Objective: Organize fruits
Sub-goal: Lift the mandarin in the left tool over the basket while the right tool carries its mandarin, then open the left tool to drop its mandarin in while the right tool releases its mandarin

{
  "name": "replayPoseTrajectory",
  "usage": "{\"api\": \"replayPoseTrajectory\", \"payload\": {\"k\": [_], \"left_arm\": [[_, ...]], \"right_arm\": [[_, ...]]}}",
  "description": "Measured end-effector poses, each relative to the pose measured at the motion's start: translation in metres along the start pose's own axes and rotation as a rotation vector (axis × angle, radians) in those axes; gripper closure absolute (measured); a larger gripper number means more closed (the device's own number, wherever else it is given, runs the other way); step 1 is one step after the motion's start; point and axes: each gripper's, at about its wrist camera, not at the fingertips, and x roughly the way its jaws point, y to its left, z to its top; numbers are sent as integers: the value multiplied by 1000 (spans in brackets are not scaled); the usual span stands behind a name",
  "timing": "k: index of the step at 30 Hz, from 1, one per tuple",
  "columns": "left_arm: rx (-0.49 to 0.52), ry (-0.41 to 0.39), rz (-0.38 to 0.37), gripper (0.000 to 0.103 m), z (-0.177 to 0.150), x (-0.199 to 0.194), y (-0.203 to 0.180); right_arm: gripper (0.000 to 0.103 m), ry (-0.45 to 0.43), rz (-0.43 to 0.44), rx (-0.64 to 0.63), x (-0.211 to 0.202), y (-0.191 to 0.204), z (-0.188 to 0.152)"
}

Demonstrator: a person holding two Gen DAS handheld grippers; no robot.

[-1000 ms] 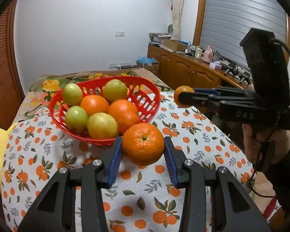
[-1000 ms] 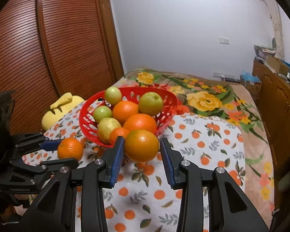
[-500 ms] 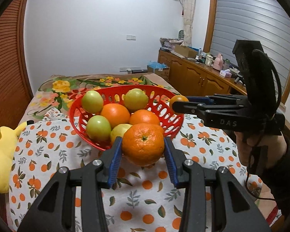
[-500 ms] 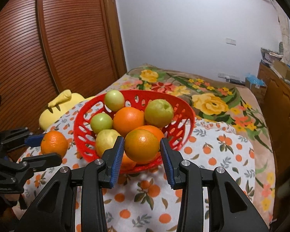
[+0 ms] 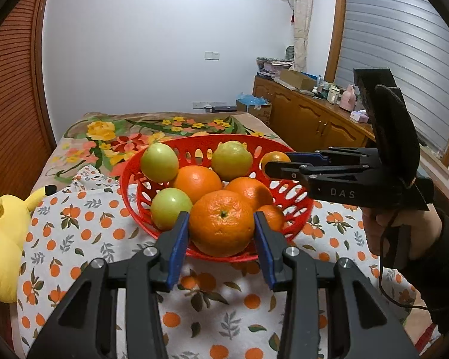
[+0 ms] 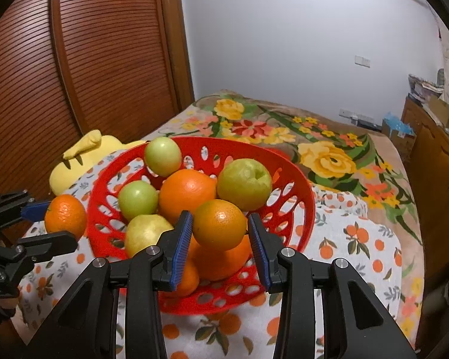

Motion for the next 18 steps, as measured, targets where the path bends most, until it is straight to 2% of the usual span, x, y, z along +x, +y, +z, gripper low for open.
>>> {"api": "replayPoseTrajectory", "payload": {"k": [8,16,18], "left_arm": [[-4,14,5,62,7,16,8],[-1,20,7,62,15,29,10],[4,21,8,62,18,33,10]], "right_arm": [[64,19,-14,7,17,-11,10],[64,8,-12,26,18,-20,13],[59,5,-15,26,16,-20,13]]}}
